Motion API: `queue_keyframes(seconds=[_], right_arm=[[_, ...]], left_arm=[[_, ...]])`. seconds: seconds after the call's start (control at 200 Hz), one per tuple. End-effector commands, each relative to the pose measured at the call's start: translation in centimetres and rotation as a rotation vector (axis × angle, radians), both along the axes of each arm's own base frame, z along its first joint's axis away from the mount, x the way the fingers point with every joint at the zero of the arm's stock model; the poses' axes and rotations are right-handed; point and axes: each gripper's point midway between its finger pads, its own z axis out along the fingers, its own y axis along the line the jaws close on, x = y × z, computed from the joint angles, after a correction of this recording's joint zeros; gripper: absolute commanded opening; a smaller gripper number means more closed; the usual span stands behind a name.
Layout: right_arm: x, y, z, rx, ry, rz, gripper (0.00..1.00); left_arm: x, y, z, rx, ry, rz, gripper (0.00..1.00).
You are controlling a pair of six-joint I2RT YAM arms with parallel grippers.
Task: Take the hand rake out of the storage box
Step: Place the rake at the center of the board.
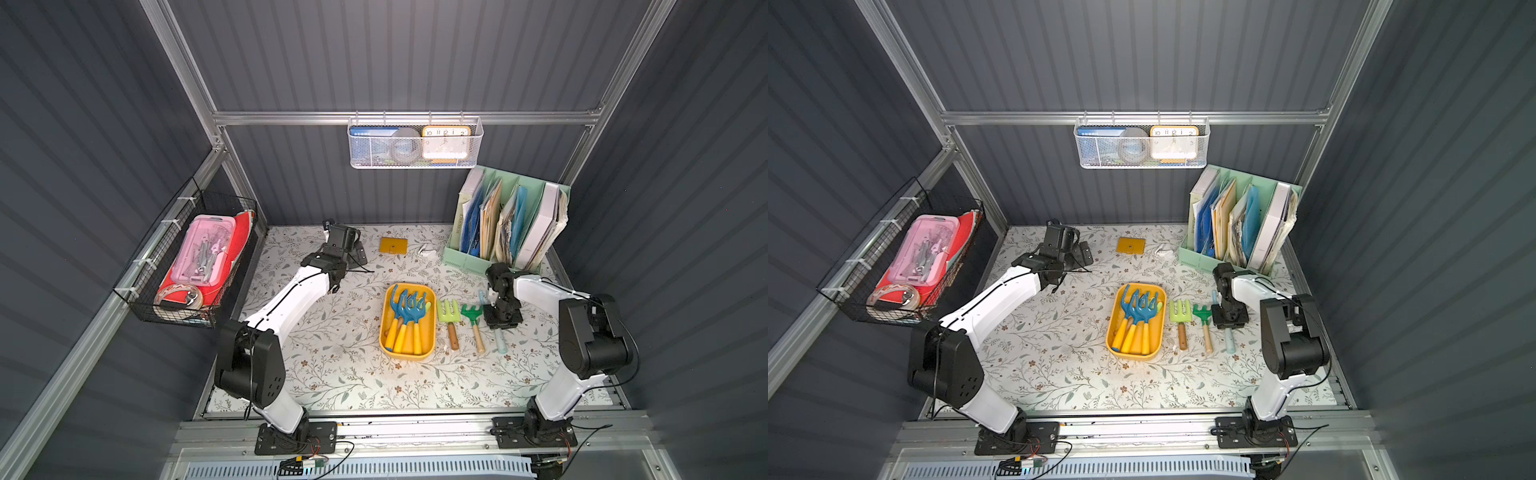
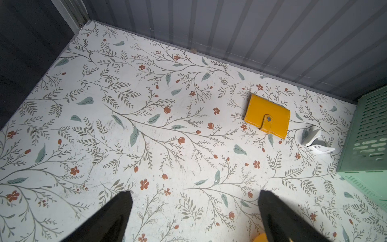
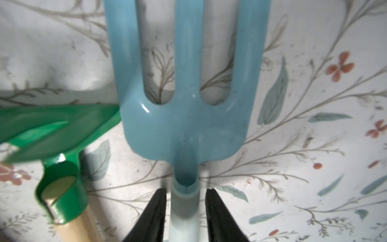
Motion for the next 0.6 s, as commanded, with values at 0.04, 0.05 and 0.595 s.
queue_keyframes(seconds=[0.04,0.05,0.595], right_arm=[[0.6,0.2,1.7,0.022,-0.076,-0.027,0.40],[0.6,0.2,1.8,0.024,-0.080,-0.028,0.40],[3.5,1.9,10.9,0.129,-0.457,-0.062,0.46]], left_arm=[[-0.1,-0.7,-0.1,0.009,0.013,-0.045,1.00],[-0.2,-0.7,-0.2,0.009,0.014,-0.046,1.00],[-1.7,-7.3,-1.4,0.019,0.037,-0.153,0.97]])
